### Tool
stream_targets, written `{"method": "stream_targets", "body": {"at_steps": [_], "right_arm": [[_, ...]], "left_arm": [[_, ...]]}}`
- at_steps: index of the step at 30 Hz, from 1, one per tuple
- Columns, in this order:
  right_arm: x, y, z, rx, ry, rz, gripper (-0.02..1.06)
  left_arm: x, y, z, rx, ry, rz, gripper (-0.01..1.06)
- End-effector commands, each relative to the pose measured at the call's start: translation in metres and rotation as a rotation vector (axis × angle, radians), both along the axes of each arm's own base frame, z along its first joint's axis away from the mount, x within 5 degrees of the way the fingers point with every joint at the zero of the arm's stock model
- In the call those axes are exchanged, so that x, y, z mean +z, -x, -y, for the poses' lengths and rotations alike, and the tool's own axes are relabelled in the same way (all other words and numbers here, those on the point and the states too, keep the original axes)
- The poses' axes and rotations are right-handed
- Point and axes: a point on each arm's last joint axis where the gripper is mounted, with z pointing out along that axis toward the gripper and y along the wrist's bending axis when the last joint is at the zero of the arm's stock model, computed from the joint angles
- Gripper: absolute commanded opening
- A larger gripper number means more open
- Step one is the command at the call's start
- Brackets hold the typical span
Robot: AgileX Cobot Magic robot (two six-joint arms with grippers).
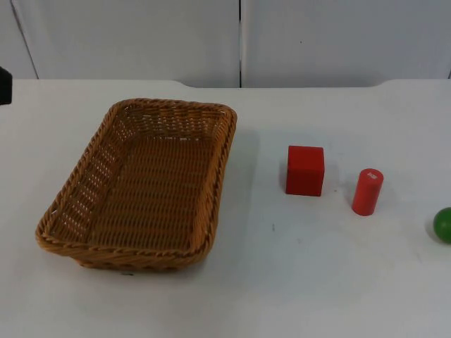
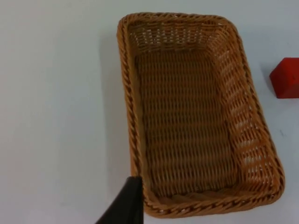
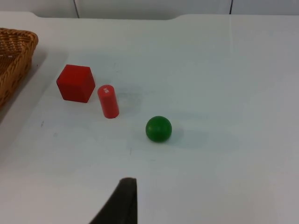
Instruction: Pick up the basket with the left hand and place the object to the left of the red cylinder into the basket with the right hand.
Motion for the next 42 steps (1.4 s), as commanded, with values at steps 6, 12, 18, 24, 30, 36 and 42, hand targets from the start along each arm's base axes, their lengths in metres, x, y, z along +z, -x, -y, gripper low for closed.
{"method": "stream_targets", "body": {"at_steps": [6, 12, 18, 24, 30, 36, 42], "right_arm": [[0.0, 0.0, 0.0, -0.011, 0.001, 0.006, 1.05], [0.0, 0.0, 0.0, -0.011, 0.001, 0.006, 1.05], [0.0, 0.0, 0.0, -0.011, 0.001, 0.006, 1.05], [0.0, 0.0, 0.0, -0.011, 0.001, 0.006, 1.05], [0.0, 0.0, 0.0, -0.011, 0.001, 0.006, 1.05], [0.0, 0.0, 0.0, -0.011, 0.001, 0.006, 1.05], [0.0, 0.0, 0.0, -0.011, 0.001, 0.006, 1.05]], "left_arm": [[0.002, -0.019, 0.004, -0.029, 0.042, 0.028, 1.05], [0.015, -0.046, 0.003, -0.038, 0.021, 0.049, 1.05], [0.014, -0.081, 0.002, -0.041, 0.011, 0.008, 1.05], [-0.002, -0.113, 0.001, -0.052, -0.006, -0.067, 1.05], [-0.027, -0.142, 0.001, -0.053, -0.003, -0.152, 1.05], [-0.044, -0.162, 0.001, -0.051, 0.001, -0.204, 1.05], [-0.066, -0.185, 0.0, -0.053, -0.012, -0.257, 1.05]]}}
